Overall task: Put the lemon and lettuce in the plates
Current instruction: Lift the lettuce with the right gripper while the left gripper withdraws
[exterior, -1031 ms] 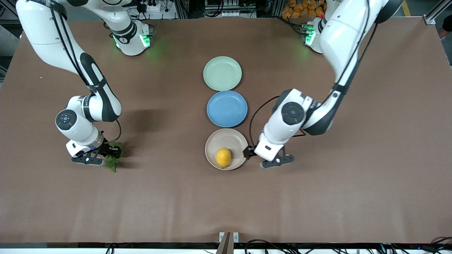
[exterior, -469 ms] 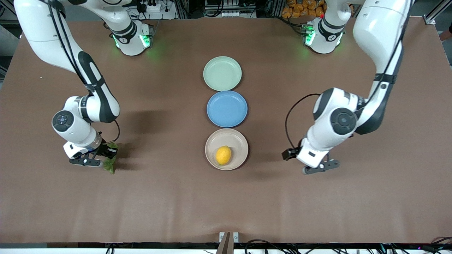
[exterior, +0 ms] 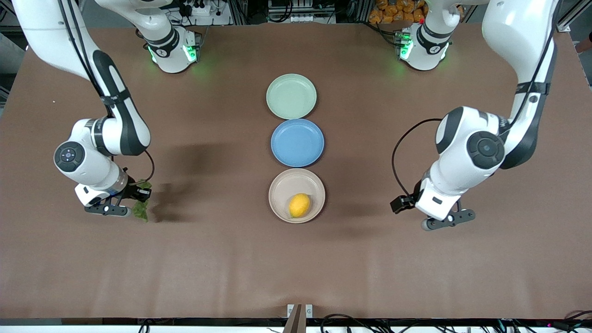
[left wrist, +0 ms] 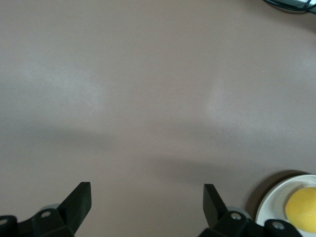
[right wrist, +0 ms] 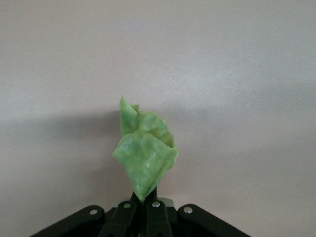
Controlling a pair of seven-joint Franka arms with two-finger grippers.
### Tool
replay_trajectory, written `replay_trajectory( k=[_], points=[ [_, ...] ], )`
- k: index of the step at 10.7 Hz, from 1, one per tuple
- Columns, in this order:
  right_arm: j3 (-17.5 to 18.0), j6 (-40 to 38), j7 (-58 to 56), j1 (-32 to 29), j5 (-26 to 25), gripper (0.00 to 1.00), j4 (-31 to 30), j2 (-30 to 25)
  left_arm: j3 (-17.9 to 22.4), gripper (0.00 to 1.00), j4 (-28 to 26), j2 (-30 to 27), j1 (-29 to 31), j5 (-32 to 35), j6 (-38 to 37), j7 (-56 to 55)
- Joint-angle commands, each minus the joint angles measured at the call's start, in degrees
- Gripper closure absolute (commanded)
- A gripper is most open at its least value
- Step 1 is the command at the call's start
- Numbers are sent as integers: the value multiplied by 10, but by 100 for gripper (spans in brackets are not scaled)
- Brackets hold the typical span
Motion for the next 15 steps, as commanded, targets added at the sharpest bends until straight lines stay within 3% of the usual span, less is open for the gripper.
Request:
replay_trajectory(
  k=[1, 3, 5, 8, 9, 11, 13, 15],
  points=[
    [7, -61, 55, 17, 8, 100, -3, -41, -3, 0, -20, -36, 5, 18, -66, 14],
    [16, -97, 96, 33, 9, 100, -4, -64, 1, 0, -25, -45, 1, 37, -105, 42],
    [15, -118, 169, 75, 9, 100, -5, -83, 52, 0, -42, -76, -15, 37, -139, 131],
    [50, -134, 234, 104, 53, 100, -7, -104, 111, 0, -155, -177, -5, 26, -139, 251],
    [83, -133, 284, 104, 53, 100, -7, -104, 114, 0, -188, -198, -1, 26, -136, 256],
    [107, -134, 347, 127, 53, 100, -7, -101, 133, 0, -236, -260, 0, 12, -135, 257],
    [143, -132, 425, 156, 48, 100, -7, -100, 134, 0, -231, -292, 1, -47, -136, 256],
    [194, -133, 481, 158, 42, 100, -7, -104, 134, 0, -172, -299, 0, -68, -136, 239]
  ],
)
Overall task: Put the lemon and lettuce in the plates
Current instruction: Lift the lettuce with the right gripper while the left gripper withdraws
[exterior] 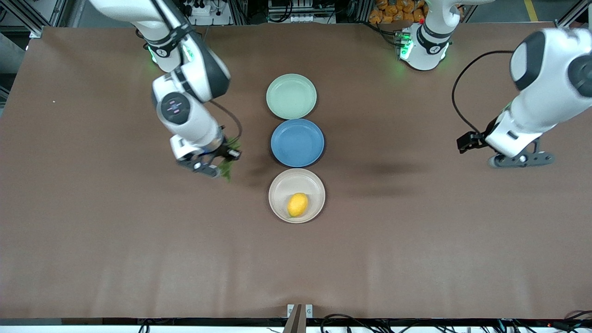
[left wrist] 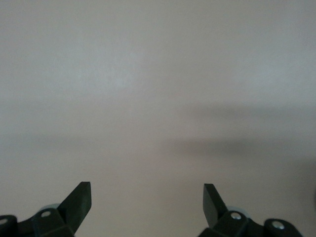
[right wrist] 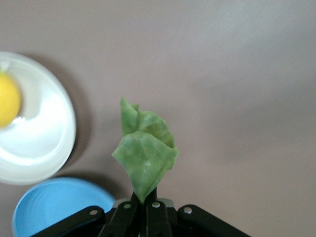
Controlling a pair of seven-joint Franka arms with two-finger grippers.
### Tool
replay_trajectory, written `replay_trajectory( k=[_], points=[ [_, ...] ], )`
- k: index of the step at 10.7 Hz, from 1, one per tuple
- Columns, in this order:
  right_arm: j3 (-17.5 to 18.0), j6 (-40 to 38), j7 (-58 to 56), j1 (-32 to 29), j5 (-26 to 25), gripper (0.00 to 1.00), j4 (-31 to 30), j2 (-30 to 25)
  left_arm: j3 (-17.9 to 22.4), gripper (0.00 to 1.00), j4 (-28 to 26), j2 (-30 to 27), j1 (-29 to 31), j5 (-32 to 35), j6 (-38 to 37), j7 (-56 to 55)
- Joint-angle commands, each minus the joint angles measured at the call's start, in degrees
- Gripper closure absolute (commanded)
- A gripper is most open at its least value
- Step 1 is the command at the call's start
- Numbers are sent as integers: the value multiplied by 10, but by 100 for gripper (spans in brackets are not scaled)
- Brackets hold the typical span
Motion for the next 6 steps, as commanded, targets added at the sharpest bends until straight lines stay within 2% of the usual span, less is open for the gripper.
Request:
replay_trajectory(
  k=[1, 4, 6],
  points=[
    [60, -1, 90, 14, -6, 100, -11, -15, 3, 0, 68, -22, -6, -30, 4, -16],
    [65, -14, 170, 87, -14, 100, -16, -10, -7, 0, 138, -15, -8, -22, -51, 7],
    [68, -20, 217, 136, -14, 100, -17, -4, -7, 0, 238, 16, -17, -22, -167, 23]
  ],
)
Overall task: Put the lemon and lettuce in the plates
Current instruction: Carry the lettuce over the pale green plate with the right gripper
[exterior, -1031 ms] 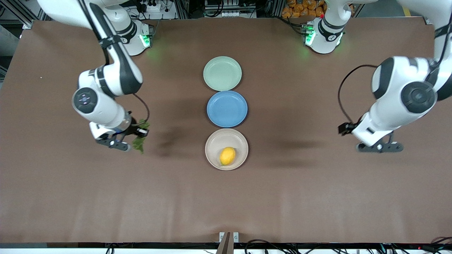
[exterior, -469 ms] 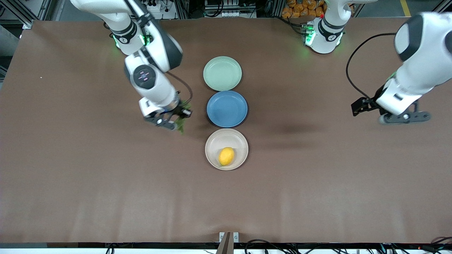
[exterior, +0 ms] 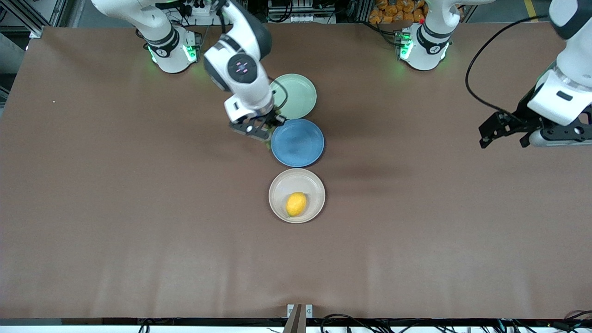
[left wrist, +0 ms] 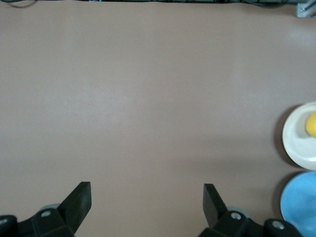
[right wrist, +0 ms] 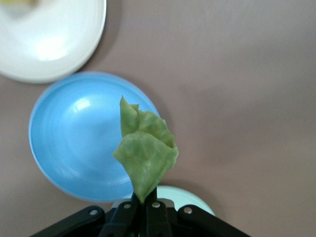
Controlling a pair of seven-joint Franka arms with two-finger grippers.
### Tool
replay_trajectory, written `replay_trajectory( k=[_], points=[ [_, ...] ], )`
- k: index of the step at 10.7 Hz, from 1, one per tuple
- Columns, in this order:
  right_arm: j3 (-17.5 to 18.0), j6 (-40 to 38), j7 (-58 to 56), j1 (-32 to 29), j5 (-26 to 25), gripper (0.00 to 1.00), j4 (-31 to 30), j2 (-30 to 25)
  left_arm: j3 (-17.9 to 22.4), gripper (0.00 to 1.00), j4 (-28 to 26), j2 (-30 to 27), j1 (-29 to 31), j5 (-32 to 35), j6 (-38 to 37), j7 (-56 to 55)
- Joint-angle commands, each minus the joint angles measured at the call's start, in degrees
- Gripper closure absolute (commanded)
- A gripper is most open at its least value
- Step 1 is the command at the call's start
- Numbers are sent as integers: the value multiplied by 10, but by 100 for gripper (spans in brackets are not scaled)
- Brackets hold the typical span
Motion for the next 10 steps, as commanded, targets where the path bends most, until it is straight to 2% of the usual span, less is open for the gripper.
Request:
replay_trajectory(
  k=[1, 6, 9, 10],
  points=[
    [4, -6, 72, 62, -10, 100, -8, 2, -2, 0, 132, 46, -10, -6, -139, 20],
    [3, -4, 102, 157, -14, 100, -9, 45, -3, 0, 133, 44, -9, -4, -143, 16],
    [4, 15, 133, 181, -51, 100, -22, 79, -2, 0, 134, 44, -9, -5, -143, 20],
    [9, 33, 137, 181, -61, 94, -22, 94, -2, 0, 134, 44, -9, -6, -143, 20]
  ],
)
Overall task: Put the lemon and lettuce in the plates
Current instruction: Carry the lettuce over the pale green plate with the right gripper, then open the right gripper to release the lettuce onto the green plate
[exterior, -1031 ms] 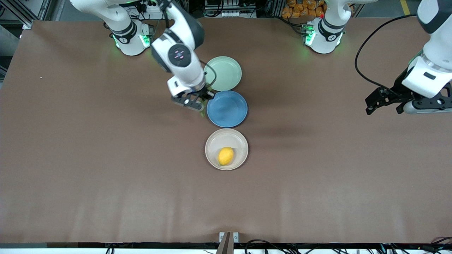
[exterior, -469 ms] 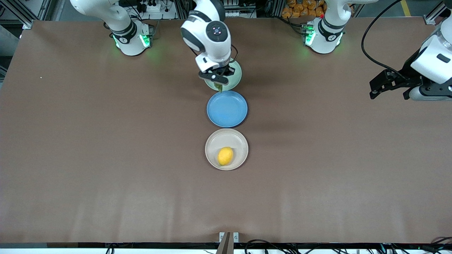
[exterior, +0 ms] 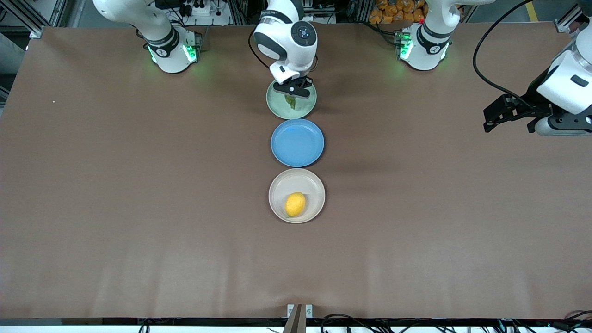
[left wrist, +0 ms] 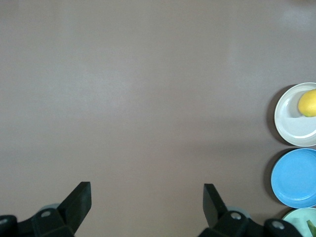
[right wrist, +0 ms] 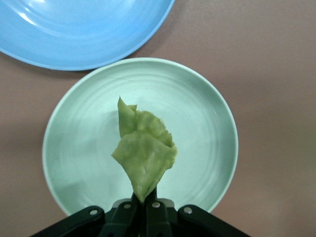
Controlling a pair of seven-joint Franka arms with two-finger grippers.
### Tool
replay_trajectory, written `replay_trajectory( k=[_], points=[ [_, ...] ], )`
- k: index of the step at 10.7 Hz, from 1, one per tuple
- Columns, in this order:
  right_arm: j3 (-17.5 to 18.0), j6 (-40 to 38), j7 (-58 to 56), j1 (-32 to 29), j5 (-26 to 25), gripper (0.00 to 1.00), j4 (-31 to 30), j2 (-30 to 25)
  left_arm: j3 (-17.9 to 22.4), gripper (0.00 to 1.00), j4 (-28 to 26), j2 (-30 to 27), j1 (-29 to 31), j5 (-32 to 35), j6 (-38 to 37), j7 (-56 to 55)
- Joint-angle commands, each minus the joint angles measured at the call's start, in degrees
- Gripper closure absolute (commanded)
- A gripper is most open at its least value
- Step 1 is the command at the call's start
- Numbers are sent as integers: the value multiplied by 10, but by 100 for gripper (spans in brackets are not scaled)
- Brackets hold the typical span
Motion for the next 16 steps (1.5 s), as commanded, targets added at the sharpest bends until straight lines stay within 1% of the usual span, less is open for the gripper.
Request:
replay_trajectory(
  k=[1, 2, 3, 4, 6, 8, 10, 11, 13, 14, 16],
  points=[
    [12, 33, 27, -3, -36, 21, -1, 35, 0, 0, 16, 5, 2, -5, -14, 14],
    [19, 32, 47, -4, -35, 0, 0, 35, 0, 0, 16, 5, 2, -5, -14, 15],
    [35, 24, 55, -10, -35, 0, 0, 27, 0, 0, 16, 6, 2, -5, -14, 15],
    [67, -3, 54, -37, -36, 0, 2, 14, 0, 0, 16, 6, 2, -4, -14, 15],
    [94, -80, 44, -62, -36, 0, 7, -32, 0, 0, 16, 5, 10, -11, -14, 15],
    [98, -167, 13, -85, -29, 0, 33, -65, 0, 0, 16, 6, 4, -10, -14, 9],
    [98, -209, -21, -122, -27, 0, 57, -88, 0, 0, 12, 7, 4, -13, -18, 9],
    [98, -232, -39, -145, -21, 0, 75, -102, 0, 0, 12, 7, 2, -12, -19, 8],
    [97, -309, -89, -198, 8, 0, 135, -128, 0, 0, 12, 9, 2, -12, -19, 8],
    [97, -349, -113, -231, 12, 0, 167, -142, 0, 0, 13, 9, 1, -9, -19, 8],
    [89, -408, -206, -296, 13, 0, 206, -180, 0, 0, 13, 9, 1, -5, -19, 7]
  ],
)
